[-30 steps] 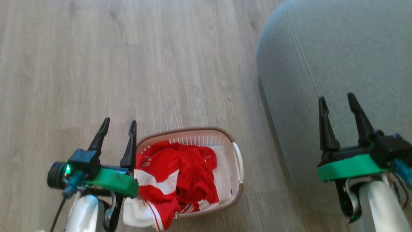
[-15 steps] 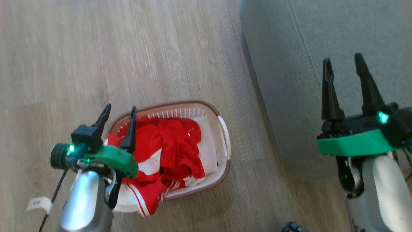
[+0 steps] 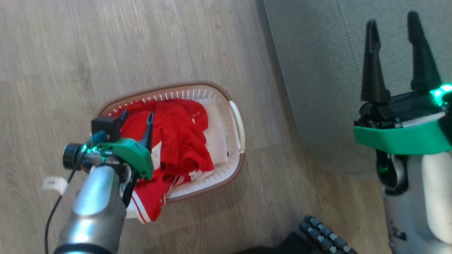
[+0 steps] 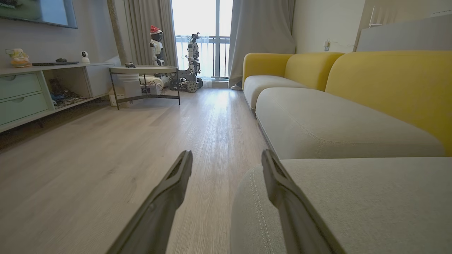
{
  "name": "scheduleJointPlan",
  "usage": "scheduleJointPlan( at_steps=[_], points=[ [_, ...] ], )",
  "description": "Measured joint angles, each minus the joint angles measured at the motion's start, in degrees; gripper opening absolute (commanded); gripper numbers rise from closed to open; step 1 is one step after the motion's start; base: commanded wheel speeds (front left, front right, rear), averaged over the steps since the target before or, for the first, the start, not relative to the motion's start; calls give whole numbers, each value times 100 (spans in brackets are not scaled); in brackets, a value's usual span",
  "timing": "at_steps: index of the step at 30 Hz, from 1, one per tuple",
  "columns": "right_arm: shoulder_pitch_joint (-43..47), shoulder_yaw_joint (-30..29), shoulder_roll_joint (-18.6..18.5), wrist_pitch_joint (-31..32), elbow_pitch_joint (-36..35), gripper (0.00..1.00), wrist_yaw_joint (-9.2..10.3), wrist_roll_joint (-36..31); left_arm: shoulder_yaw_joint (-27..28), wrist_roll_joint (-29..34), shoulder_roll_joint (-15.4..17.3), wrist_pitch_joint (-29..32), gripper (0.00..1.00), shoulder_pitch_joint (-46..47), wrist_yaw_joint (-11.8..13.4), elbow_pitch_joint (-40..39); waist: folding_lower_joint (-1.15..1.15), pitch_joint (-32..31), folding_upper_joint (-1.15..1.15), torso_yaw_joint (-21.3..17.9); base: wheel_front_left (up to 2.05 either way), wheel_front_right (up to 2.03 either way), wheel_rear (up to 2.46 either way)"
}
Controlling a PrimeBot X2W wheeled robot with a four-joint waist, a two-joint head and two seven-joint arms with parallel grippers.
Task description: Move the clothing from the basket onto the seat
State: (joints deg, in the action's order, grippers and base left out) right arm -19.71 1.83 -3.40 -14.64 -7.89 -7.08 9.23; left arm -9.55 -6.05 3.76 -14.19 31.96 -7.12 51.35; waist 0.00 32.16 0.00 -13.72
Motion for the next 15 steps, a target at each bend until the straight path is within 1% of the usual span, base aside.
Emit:
scheduleJointPlan(
  at_steps=[7,11,15],
  points=[
    [-242,0,1,0,-232,100,0,0,-248,30,13,11,100,753,-1,942,0,512,0,-116,0,0,0],
    [-388,23,2,-1,-350,100,0,24,-326,26,15,171,100,1057,-1,1427,0,772,0,-201,0,0,0],
    [-546,69,3,-1,-465,100,0,77,-472,99,96,379,100,1355,2,1822,1,1023,0,-307,0,0,0]
  ],
)
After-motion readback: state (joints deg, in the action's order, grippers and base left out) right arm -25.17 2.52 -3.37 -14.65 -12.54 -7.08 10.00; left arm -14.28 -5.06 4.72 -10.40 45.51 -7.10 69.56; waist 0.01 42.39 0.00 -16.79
